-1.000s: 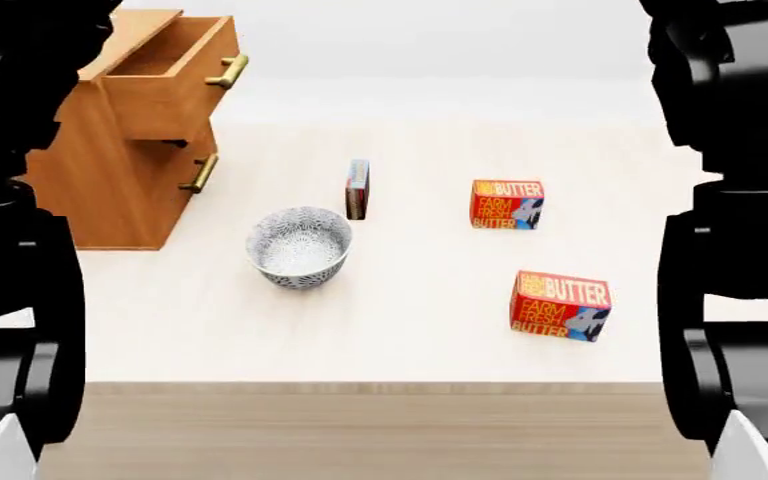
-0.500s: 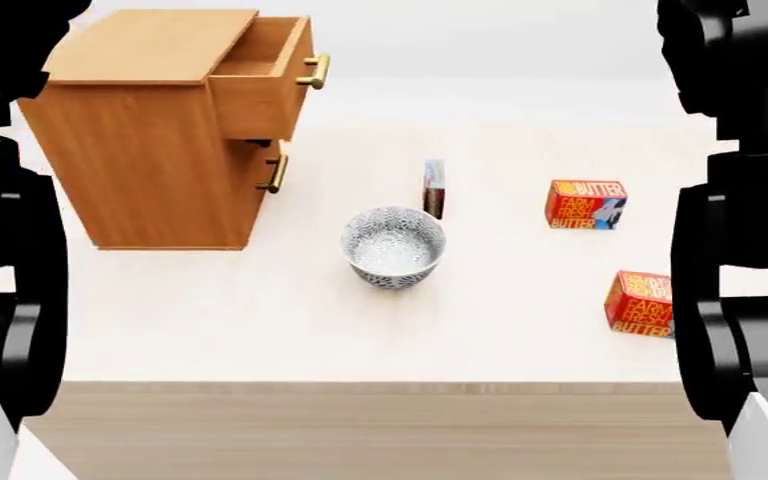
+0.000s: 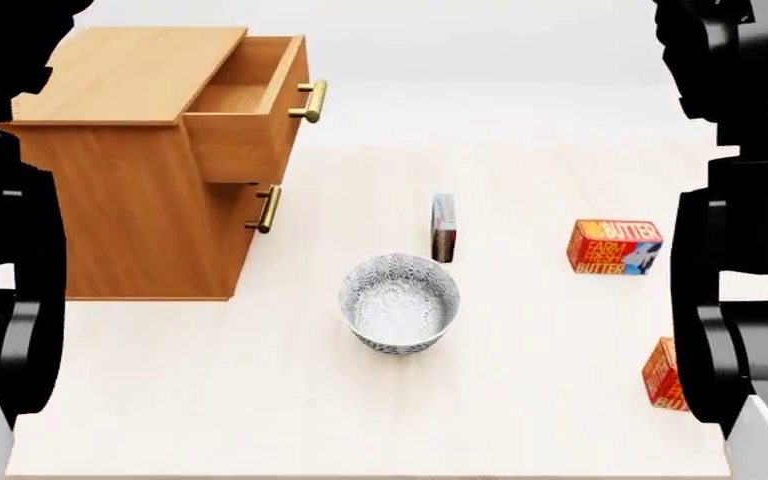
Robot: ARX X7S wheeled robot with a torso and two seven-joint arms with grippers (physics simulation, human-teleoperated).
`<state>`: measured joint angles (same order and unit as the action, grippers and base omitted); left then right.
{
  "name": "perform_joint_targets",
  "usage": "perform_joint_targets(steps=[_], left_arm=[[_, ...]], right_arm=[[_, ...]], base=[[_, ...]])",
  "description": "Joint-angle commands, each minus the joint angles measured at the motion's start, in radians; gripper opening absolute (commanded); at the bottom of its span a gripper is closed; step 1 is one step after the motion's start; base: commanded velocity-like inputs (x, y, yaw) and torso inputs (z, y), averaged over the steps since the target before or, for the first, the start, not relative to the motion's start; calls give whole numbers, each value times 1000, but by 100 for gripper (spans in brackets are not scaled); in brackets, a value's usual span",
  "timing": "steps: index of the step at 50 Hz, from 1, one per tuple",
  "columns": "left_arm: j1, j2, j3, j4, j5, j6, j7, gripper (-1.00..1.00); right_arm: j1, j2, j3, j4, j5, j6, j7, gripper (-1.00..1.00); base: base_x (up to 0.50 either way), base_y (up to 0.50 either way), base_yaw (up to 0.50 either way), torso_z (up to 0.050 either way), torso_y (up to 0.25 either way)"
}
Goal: Put the chocolate pudding in the top drawer of the cabinet and close it.
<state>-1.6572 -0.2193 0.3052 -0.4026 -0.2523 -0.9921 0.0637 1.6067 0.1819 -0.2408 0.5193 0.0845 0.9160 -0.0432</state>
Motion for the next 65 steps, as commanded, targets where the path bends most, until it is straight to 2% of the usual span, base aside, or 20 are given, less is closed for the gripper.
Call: perform_joint_targets(steps=[1, 29, 49, 65], left_arm=[[-6, 0, 8, 13, -5, -12, 1, 100], [-4, 0, 20, 9, -14, -4, 4, 100], [5, -2, 21, 17, -30, -22, 5, 100], [11, 0, 29, 9, -33, -29, 0, 100]], right_arm=[[-13, 1, 11, -20, 12, 14, 7, 100], [-22, 6, 11, -39, 25, 32, 19, 100], [-31, 8, 11, -42, 36, 43, 24, 100], [-40, 16, 10, -55, 45, 54, 26, 100]], base=[[500, 0, 0, 0, 0], [500, 0, 0, 0, 1], [0, 0, 0, 0, 1], [0, 0, 0, 0, -190]])
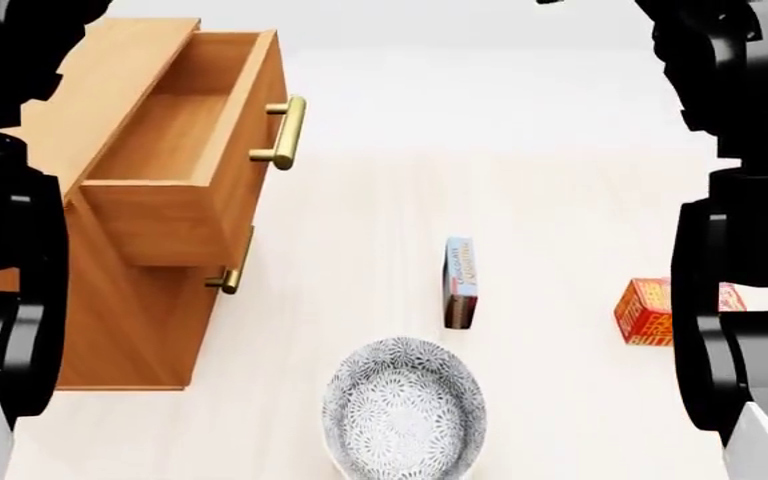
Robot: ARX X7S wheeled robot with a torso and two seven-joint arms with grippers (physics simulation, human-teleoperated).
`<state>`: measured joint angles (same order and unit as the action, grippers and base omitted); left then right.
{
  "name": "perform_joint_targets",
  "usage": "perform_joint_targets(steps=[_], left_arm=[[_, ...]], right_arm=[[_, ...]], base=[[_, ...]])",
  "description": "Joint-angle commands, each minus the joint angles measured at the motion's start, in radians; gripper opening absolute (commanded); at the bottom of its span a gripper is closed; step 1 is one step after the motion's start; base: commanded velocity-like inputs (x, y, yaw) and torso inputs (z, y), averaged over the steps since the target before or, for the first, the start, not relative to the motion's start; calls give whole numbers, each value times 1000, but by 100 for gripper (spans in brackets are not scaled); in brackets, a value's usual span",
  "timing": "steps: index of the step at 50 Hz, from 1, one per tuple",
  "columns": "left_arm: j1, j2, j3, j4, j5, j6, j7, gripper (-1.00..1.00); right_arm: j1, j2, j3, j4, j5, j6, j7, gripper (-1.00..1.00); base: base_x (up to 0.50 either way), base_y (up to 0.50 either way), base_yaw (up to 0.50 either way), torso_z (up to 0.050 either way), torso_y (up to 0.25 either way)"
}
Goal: Put the chocolate pudding in the top drawer of the cabinet and close it.
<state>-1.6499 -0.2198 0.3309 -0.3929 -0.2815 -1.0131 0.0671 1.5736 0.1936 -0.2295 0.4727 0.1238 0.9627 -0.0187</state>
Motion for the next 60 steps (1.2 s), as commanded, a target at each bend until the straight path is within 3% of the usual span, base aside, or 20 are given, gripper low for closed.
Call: perform_joint_targets(steps=[1, 30, 44, 60], left_arm=[[4, 1, 4, 0, -5, -9, -4, 100], [-36, -92, 123, 186, -139, -502, 115, 100], [-36, -99, 164, 171, -208, -549, 108, 100], [-13, -101, 167, 143, -336, -550, -6, 100]], right_arm=[[-7, 4, -1, -7, 6, 7, 1, 100], [-51, 6, -14, -26, 23, 18, -1, 100], [-58, 10, -18, -34, 30, 27, -2, 100], [-82, 16, -21, -42, 38, 26, 0, 100]], base=[[0, 0, 0, 0, -195], [0, 0, 0, 0, -16], [0, 0, 0, 0, 0], [0, 0, 0, 0, 0]])
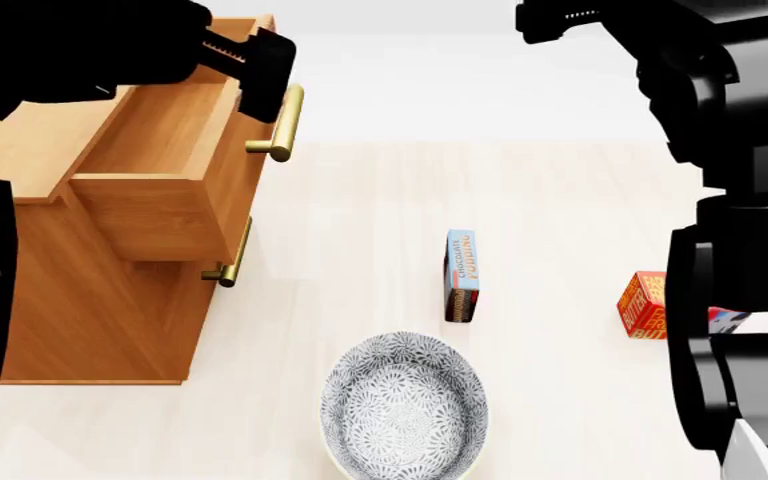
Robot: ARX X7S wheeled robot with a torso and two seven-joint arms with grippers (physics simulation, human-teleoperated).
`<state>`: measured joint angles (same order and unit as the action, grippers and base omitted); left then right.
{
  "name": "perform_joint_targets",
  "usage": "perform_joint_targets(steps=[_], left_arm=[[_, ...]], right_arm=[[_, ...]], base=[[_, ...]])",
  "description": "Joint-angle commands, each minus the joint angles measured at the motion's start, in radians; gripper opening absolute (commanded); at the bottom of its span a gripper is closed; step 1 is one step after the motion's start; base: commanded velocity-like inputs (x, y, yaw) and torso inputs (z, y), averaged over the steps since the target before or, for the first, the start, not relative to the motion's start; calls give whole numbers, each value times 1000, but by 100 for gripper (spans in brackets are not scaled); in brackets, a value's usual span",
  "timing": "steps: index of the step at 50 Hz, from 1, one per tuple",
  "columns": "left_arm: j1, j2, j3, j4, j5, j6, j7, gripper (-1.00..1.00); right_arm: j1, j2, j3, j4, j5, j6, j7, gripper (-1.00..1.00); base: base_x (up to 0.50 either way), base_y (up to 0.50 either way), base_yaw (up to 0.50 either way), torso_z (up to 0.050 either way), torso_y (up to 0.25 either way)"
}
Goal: Put the chocolate pudding in the top drawer of the cabinet and close it.
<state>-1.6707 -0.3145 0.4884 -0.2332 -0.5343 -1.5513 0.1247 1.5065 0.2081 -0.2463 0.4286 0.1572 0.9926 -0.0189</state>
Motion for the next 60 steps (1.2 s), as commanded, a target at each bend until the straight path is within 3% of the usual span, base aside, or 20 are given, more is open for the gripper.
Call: perform_joint_targets(steps=[1, 60], left_arm=[[9, -8, 11, -20, -90, -11, -70, 100], [115, -5, 36, -128, -162, 101, -158, 100]], right_arm=[[-14, 1, -4, 4, 5, -5, 0, 100], [-38, 1, -27, 21, 26, -18, 2, 100]], base=[[0, 0, 0, 0, 0], [0, 0, 0, 0, 0]])
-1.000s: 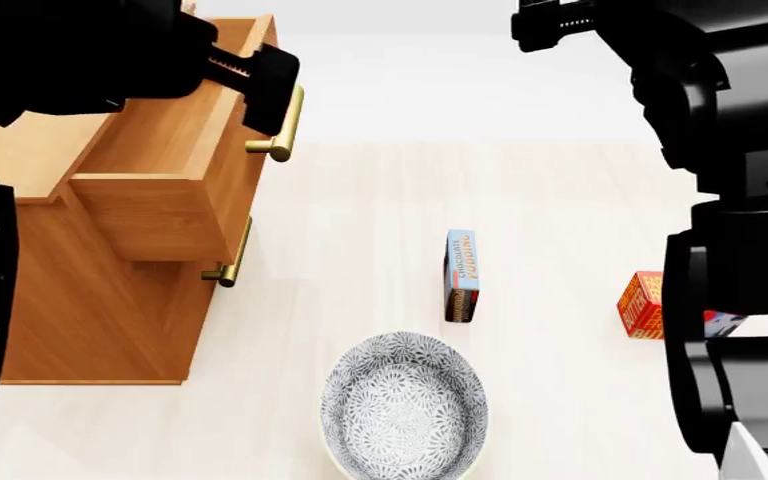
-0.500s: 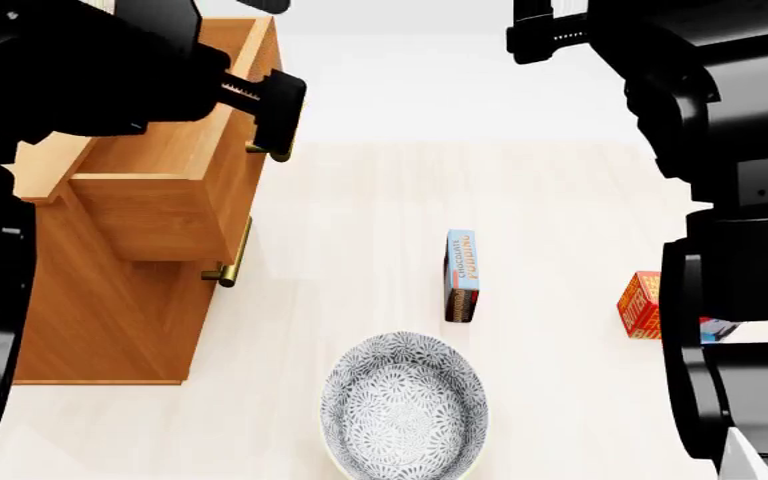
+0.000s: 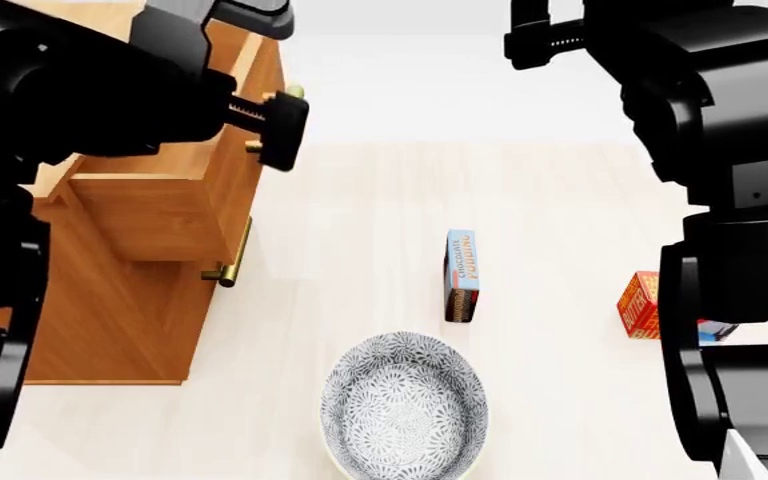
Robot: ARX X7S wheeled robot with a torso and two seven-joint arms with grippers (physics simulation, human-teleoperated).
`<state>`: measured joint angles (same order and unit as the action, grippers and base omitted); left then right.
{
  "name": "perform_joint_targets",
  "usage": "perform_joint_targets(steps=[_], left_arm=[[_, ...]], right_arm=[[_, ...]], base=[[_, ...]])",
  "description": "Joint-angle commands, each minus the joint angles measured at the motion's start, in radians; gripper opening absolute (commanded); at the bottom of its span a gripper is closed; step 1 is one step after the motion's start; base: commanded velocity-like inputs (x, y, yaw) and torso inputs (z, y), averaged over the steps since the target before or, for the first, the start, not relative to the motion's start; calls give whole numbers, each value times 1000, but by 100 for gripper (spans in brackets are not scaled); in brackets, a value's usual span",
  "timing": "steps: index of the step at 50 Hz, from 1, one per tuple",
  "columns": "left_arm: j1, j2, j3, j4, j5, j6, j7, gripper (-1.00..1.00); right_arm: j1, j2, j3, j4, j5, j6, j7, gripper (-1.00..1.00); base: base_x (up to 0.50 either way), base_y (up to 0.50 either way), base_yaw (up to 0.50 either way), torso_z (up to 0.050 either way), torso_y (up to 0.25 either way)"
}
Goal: Put the chocolate pudding in the top drawer of the cabinet and close it.
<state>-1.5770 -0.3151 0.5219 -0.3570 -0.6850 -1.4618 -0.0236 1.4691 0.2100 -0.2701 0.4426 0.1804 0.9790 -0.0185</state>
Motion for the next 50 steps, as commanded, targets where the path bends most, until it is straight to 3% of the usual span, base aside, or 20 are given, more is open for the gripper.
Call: perform_joint_targets(steps=[1, 30, 50], left_arm=[[24, -5, 3, -5, -12, 13, -10, 100], [75, -16, 8, 8, -48, 22, -37, 100], [64, 41, 2, 63, -108, -12, -56, 100]], right_arm=[[-1, -1, -4, 6, 3, -4, 2, 100], [-4, 4, -10, 3, 12, -1, 7, 100], [-8, 9, -12, -2, 18, 1, 14, 100]], base=[[0, 0, 0, 0, 0], [0, 0, 0, 0, -1], [0, 0, 0, 0, -1]])
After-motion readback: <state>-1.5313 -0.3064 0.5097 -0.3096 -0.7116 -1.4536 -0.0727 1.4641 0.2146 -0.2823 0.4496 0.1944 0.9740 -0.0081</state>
